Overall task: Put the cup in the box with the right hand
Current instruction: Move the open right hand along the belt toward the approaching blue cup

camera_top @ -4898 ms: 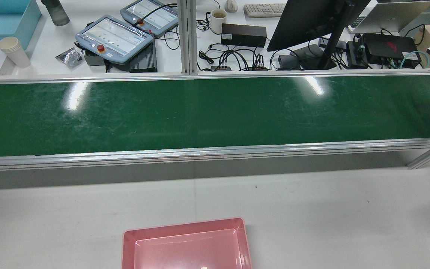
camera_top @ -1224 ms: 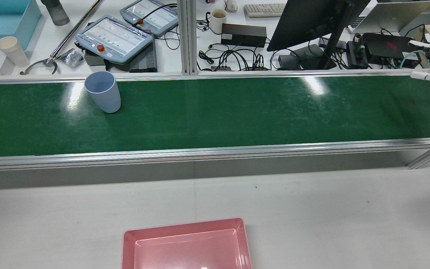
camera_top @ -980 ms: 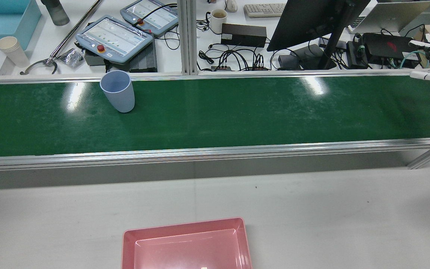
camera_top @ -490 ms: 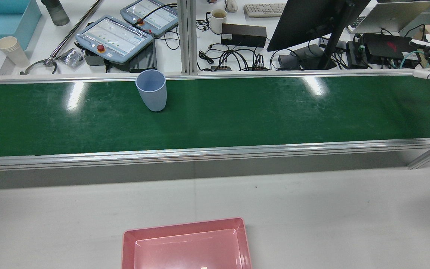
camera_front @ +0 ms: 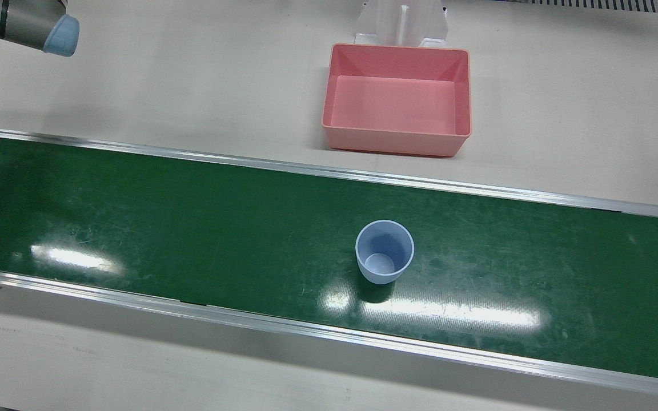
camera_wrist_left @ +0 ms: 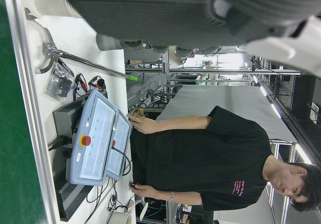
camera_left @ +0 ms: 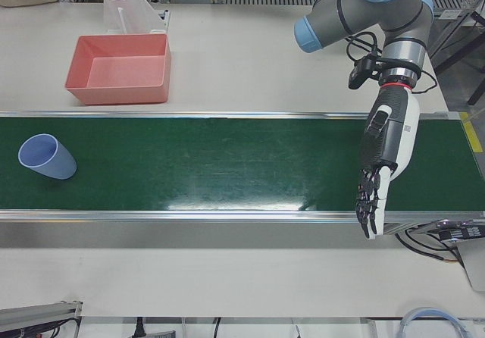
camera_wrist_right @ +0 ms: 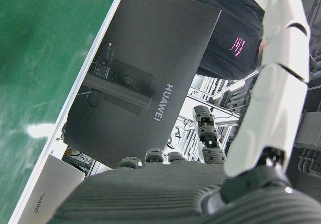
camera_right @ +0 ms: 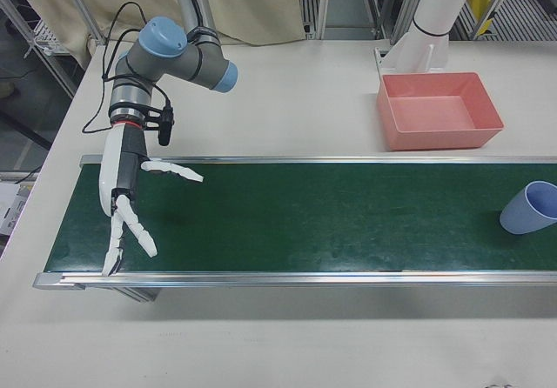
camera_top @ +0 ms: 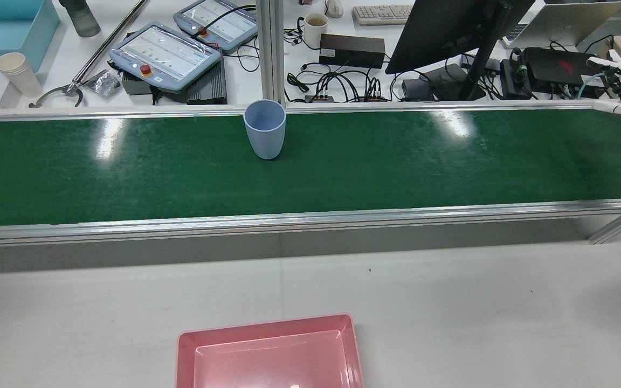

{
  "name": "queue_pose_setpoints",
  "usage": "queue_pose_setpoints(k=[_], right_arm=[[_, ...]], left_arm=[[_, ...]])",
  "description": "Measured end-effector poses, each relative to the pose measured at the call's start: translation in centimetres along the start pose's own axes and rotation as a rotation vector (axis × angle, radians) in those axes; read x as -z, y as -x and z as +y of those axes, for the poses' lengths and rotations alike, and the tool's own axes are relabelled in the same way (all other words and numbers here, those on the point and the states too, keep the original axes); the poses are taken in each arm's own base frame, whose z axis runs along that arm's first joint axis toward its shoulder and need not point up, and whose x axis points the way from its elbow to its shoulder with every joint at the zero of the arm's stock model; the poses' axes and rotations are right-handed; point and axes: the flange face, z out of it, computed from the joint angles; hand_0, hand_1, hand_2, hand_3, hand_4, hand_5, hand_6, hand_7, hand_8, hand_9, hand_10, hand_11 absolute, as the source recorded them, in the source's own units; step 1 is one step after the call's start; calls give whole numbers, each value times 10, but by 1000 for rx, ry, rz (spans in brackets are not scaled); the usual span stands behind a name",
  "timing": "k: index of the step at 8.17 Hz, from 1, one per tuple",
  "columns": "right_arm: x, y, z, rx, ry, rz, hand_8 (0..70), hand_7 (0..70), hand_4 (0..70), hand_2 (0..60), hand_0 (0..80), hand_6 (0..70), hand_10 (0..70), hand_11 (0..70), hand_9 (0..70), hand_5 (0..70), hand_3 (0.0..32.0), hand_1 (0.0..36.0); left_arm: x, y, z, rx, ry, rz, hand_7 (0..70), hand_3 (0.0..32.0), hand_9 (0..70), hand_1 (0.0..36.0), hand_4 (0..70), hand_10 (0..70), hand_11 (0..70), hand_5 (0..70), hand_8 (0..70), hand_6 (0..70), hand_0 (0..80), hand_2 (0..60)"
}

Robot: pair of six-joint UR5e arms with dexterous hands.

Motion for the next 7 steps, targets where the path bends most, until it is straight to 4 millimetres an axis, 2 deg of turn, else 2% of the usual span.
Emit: queue_pose_setpoints(k=[7], right_arm=[[-1,-20,8,-6,16,39,35,1,0,131,466,18,0,0,31,52,0,170]], left_arm=[[0,0,0,0,0,0,0,0,0,0,0,0,0,0,0,0,0,0]])
